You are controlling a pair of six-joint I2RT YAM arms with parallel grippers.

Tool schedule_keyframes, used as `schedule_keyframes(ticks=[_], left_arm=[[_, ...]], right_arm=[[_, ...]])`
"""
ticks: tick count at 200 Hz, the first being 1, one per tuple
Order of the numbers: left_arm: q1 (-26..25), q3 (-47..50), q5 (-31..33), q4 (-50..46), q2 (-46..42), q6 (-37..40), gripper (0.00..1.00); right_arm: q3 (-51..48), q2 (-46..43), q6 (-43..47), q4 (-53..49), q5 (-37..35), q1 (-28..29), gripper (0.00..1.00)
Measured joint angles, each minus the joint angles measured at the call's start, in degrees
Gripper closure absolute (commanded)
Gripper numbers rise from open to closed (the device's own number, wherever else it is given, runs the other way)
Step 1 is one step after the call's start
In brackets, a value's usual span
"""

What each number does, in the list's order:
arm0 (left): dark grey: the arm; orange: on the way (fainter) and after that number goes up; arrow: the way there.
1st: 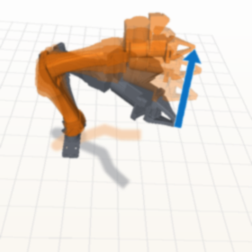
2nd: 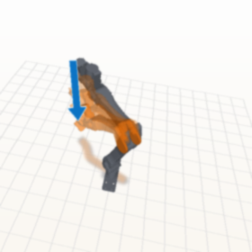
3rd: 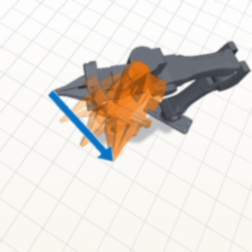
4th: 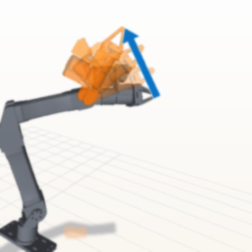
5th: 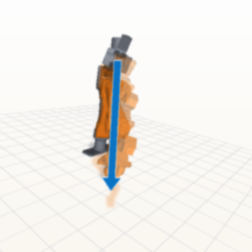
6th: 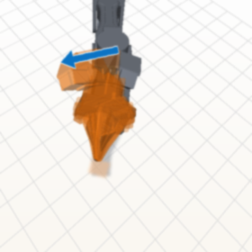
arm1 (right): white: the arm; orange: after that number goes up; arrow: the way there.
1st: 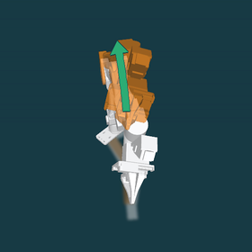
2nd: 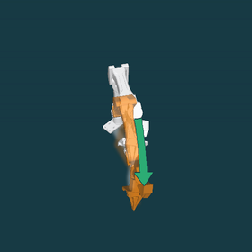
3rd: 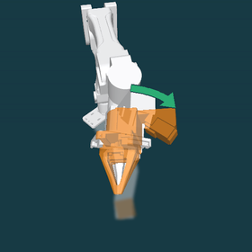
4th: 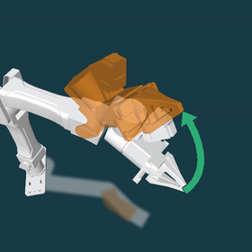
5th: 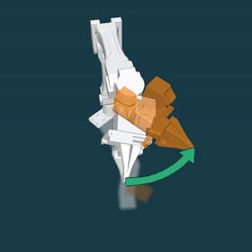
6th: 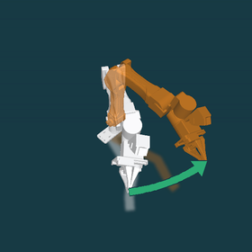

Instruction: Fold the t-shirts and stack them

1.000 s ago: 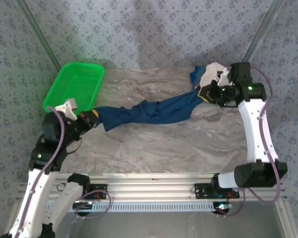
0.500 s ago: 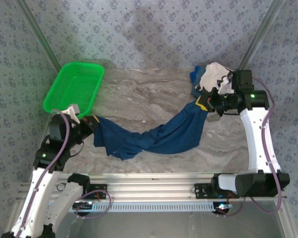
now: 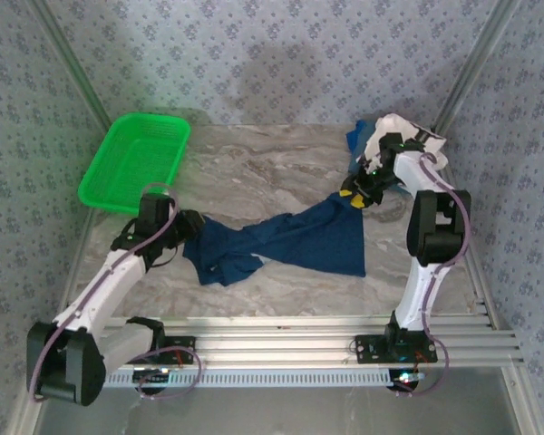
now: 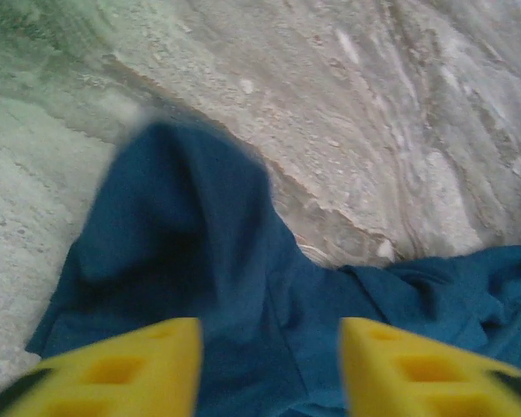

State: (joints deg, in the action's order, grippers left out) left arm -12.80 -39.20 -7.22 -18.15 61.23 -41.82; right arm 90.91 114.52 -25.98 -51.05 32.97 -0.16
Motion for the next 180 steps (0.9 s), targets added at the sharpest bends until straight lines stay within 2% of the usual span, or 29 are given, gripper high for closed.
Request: schedule_keyframes(ticks=[12, 39, 64, 87, 116, 142, 180], left_arm=[[0.9, -0.6, 0.7, -0.8, 0.8, -0.1, 0.12], [2.8, -5.8, 2.1, -7.8, -0.4, -1.0, 0.08], [3.5, -8.7, 2.1, -15.8, -6.6, -3.4, 0.06], [4.5, -5.5, 0.0, -22.4, -12.9, -7.1, 0.11], [8.6, 5.5, -4.1, -25.5, -17.1, -12.1, 0.2], [12.3, 11.4, -7.6, -22.8, -14.3, -14.8, 0.26], [14.1, 11.8, -10.6, -14.0, -6.7, -15.4, 0.36]], right_arm=[[0.9, 0.2, 0.4, 0.9, -0.5, 0.0, 0.37], [0.8, -6.1, 3.1, 0.0, -2.2, 0.1, 0.25], [-6.0, -19.2, 5.3, -1.2, -2.6, 0.1, 0.22], [-15.0, -31.0, 6.1, -3.5, -2.0, 0.0, 0.22], [-27.7, -37.6, 6.0, -3.6, 0.2, 0.1, 0.2], [-35.2, -38.6, 6.0, -2.8, 2.3, 0.2, 0.18], [-41.0, -39.8, 6.1, 0.3, 4.0, 0.4, 0.18]])
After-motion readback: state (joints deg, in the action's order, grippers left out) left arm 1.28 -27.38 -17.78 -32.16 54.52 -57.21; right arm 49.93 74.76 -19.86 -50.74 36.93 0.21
